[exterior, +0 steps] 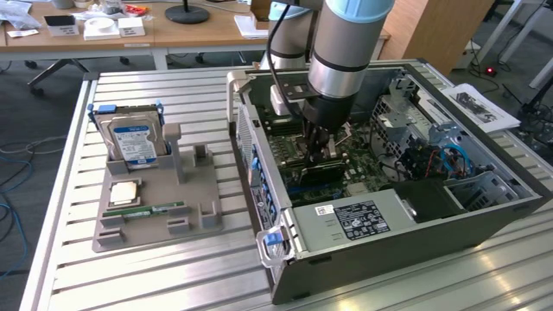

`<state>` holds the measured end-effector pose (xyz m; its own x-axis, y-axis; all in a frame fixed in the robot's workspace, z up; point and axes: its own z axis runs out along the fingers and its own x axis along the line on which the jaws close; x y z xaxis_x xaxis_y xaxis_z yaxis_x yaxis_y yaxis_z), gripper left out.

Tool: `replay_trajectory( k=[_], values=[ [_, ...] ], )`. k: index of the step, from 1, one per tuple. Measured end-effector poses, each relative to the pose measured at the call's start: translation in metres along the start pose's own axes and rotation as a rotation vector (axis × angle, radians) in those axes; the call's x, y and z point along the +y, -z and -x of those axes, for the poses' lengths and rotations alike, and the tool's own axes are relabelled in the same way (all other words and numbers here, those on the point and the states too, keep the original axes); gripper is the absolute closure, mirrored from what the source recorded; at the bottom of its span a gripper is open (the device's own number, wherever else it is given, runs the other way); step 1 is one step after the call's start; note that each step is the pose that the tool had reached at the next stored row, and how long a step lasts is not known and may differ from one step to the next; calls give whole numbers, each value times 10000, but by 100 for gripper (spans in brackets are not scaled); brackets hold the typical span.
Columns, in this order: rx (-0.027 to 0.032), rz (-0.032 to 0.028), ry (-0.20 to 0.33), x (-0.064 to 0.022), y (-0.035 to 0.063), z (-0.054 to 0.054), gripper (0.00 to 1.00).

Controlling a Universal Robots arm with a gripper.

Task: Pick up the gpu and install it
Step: 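Press down on the gpu until it lock into place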

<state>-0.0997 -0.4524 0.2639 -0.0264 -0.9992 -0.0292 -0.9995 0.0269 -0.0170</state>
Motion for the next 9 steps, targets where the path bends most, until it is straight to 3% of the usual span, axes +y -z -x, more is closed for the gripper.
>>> replay_trajectory(
  k=[9],
  values=[
    [2, 0, 1, 0, -5, 0, 89]
  ],
)
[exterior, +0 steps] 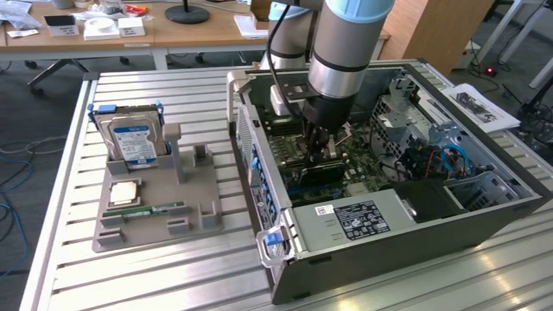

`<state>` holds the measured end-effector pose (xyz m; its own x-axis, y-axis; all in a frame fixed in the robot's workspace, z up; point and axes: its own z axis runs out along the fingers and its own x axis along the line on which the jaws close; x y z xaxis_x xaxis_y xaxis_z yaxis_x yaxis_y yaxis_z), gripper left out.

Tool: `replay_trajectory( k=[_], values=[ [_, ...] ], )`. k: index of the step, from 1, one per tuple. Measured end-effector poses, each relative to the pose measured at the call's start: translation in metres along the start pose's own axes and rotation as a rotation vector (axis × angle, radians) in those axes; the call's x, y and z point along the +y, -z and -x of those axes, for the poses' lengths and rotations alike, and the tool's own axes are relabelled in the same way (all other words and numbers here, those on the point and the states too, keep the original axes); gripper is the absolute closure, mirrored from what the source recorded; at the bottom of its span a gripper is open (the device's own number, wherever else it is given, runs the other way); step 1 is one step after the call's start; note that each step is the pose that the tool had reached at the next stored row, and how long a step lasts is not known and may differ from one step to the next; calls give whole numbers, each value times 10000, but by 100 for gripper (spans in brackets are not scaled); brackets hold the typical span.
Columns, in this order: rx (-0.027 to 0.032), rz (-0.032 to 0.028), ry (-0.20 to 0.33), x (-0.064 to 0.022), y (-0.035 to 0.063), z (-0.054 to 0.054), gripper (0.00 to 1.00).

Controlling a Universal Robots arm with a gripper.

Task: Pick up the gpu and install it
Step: 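Press down on the gpu until it lock into place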

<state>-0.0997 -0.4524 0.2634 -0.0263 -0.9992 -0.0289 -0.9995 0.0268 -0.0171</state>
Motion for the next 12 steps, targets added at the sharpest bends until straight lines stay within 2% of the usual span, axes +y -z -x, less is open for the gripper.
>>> replay_trajectory(
  k=[12],
  values=[
    [0, 0, 0, 2, -7, 0, 89]
  ],
)
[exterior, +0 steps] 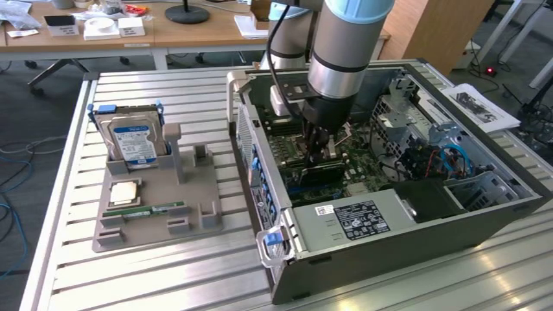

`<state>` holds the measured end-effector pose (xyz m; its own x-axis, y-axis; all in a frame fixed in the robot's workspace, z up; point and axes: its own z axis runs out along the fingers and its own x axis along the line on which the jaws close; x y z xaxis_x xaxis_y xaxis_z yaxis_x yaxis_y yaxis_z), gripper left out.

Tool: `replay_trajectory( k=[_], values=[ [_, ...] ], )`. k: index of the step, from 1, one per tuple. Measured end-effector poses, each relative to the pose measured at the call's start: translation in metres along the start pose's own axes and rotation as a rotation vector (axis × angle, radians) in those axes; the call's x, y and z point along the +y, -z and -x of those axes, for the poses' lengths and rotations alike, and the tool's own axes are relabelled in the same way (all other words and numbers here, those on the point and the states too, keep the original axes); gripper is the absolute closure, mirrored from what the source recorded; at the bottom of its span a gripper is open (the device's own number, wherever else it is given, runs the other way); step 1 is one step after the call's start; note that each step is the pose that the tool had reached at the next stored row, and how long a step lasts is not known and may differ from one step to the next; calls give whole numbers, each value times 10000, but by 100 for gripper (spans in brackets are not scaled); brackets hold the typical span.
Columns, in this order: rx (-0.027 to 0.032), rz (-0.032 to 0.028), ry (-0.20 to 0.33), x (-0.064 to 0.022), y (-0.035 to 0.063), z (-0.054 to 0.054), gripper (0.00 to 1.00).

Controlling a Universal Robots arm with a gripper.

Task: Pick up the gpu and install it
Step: 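Press down on the gpu until it lock into place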

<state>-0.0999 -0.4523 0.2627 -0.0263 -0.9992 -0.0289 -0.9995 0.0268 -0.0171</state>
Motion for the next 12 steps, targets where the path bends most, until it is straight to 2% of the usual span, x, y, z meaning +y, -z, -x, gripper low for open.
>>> replay_trajectory(
  k=[12],
  values=[
    [-1, 3, 1, 23, -12, -1, 89]
  ],
)
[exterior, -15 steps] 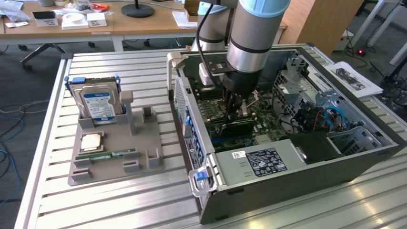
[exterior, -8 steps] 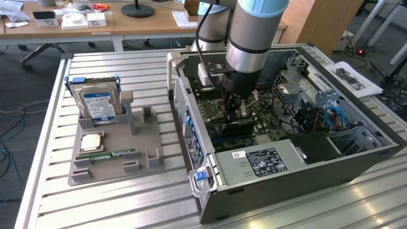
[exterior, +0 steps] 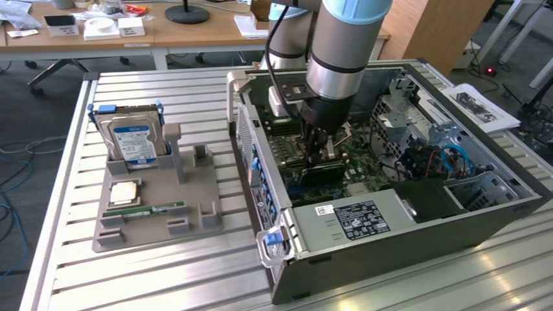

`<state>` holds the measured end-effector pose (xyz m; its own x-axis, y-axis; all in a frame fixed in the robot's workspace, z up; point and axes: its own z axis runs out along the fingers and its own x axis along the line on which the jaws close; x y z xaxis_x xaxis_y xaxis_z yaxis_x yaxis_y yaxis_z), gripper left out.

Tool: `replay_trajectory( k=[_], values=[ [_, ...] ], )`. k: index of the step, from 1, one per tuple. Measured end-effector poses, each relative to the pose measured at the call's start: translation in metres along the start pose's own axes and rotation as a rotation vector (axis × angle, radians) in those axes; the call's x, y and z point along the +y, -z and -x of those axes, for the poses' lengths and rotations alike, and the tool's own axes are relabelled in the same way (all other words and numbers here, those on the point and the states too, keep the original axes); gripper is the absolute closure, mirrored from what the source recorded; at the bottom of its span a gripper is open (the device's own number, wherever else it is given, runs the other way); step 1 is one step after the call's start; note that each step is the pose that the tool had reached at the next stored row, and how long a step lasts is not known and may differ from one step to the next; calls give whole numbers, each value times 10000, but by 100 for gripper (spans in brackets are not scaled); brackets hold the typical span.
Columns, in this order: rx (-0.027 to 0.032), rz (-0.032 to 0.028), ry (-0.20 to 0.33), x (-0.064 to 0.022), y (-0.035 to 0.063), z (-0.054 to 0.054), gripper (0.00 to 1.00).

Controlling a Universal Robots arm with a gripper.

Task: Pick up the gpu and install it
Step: 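Press down on the gpu until it lock into place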

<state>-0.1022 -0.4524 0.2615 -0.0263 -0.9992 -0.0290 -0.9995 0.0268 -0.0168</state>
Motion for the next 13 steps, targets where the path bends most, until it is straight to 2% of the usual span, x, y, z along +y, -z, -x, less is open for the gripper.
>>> replay_trajectory(
  k=[13],
  values=[
    [-10, -2, -1, 16, -1, 0, 89]
  ],
)
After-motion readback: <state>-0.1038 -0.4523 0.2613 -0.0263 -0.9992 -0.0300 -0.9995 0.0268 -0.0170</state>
